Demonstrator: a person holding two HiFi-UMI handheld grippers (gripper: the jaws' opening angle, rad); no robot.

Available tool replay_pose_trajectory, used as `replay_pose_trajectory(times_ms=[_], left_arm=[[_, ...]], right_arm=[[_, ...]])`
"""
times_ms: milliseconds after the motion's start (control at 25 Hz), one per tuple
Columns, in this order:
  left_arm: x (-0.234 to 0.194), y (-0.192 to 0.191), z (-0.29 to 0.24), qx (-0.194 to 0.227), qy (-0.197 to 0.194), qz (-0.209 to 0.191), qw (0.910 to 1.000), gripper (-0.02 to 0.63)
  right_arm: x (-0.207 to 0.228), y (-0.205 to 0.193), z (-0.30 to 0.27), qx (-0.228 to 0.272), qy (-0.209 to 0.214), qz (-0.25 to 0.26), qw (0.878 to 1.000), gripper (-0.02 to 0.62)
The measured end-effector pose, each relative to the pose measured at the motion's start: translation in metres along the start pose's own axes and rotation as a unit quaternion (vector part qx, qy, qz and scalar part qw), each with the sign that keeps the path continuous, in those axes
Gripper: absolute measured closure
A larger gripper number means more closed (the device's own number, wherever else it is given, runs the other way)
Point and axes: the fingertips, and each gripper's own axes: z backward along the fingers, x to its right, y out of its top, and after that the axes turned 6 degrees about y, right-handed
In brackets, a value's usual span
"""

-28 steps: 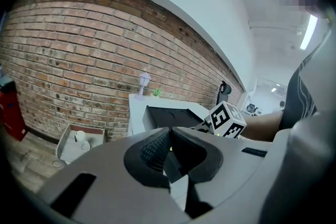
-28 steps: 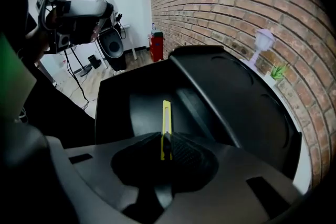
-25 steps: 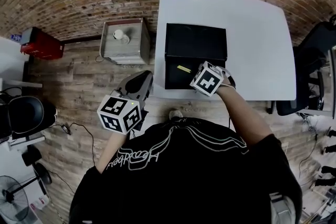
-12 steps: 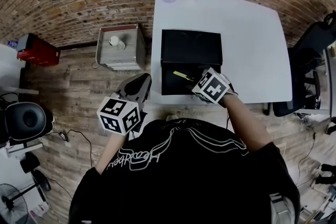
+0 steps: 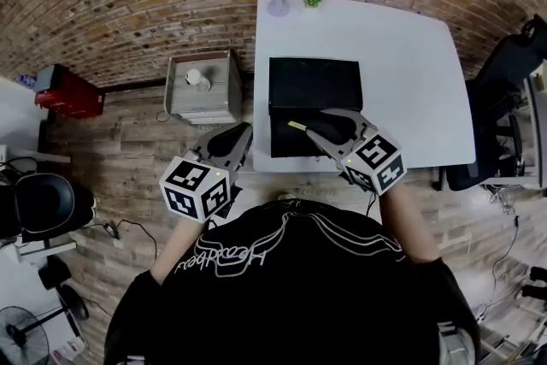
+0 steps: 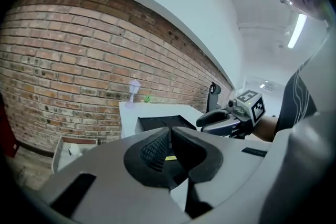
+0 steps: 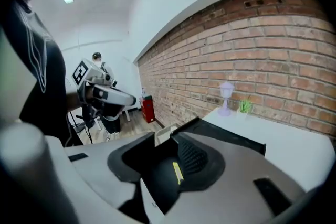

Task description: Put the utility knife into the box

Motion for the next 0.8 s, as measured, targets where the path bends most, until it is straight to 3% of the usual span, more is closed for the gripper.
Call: replay_pose_trajectory(times_ms=[200,360,600,800], left_arm=[[0.022,0.023,0.019,0.008,-0.037,-0.010,0.9992,0.568],[0.032,0.044,0.037,0.024,-0.054,-0.027,0.9979,0.568],[0.045,0.057,0.054,0.044,-0.070,-0.051,0.9953,0.568],[0.048,0.050,0.061,0.043,-0.072,-0.067,0.9942,0.568]], right_arm=[[-0.020,0.042,0.039,0.090,-0.014,-0.022,0.996,0.592],[-0.044,0.060,0.059,0.136,0.005,-0.029,0.990,0.592],[-0.066,0.079,0.084,0.190,-0.001,-0.036,0.981,0.592],[-0.070,0.072,0.088,0.183,-0.009,-0.034,0.982,0.594]])
